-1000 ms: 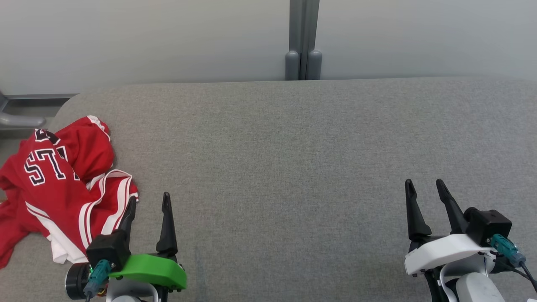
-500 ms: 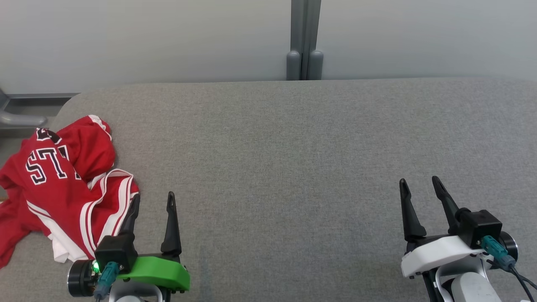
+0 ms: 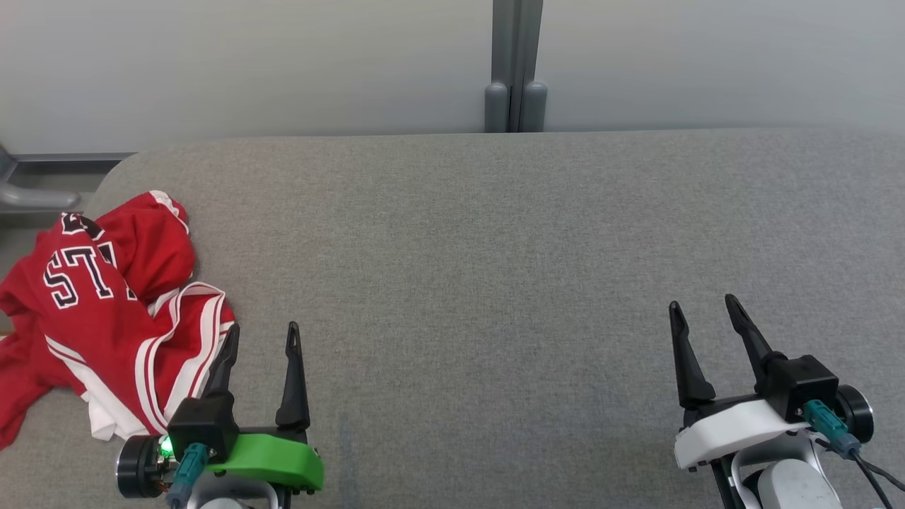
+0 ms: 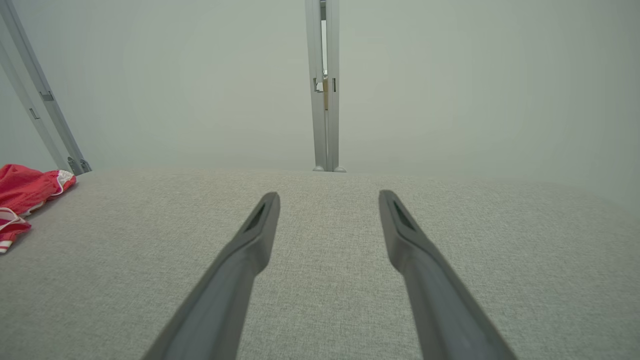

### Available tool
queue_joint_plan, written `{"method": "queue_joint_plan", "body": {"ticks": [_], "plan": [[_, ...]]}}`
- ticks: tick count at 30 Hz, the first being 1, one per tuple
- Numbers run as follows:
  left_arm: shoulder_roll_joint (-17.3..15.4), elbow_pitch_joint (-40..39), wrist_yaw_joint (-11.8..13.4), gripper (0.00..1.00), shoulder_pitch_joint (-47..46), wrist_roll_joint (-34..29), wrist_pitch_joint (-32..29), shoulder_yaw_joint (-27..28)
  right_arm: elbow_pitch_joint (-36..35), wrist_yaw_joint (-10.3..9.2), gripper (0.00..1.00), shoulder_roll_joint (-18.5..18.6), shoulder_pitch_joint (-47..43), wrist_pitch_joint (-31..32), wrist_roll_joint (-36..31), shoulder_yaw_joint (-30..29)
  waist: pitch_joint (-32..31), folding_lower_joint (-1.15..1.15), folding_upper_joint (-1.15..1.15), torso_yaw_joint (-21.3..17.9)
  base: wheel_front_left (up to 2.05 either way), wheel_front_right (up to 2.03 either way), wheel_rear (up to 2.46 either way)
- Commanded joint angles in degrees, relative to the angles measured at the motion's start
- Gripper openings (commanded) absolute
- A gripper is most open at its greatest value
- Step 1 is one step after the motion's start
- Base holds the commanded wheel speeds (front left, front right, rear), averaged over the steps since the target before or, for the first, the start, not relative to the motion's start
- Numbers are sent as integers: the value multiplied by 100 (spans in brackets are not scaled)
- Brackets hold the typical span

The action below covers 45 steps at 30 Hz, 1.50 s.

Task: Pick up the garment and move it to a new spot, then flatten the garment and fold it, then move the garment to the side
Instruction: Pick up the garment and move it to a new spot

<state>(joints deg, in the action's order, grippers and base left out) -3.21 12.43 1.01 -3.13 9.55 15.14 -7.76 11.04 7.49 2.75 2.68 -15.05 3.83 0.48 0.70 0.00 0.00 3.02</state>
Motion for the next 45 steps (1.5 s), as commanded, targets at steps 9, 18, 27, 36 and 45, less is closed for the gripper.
{"method": "queue_joint_plan", "body": {"ticks": [9, 18, 27, 36, 45], "plan": [[6, -3, 30, 100, -79, 7, 3, 1, -43, 0, 100, 22, -59, -20, -32, -57, 1, 0, 0, 146, 0, 0, 0], [-2, 20, 56, 100, -41, -80, 2, 35, -117, 0, 100, 21, -127, -19, 0, -55, -16, 0, 0, 1128, 0, 0, 0], [-32, 19, 73, 100, 19, -73, 2, 160, -123, 0, 100, 23, -125, -19, 26, -13, -3, 0, 0, 2190, 0, 0, 0], [-57, -27, 133, 100, 181, -13, 2, 367, -68, 0, 100, 23, 5, -19, -30, 224, 24, 0, 0, 2703, 0, 0, 0], [-33, -121, 146, 100, 272, 21, 2, 512, 41, 0, 100, 23, 125, -19, -33, 375, 79, 0, 0, 2732, 0, 0, 0]]}}
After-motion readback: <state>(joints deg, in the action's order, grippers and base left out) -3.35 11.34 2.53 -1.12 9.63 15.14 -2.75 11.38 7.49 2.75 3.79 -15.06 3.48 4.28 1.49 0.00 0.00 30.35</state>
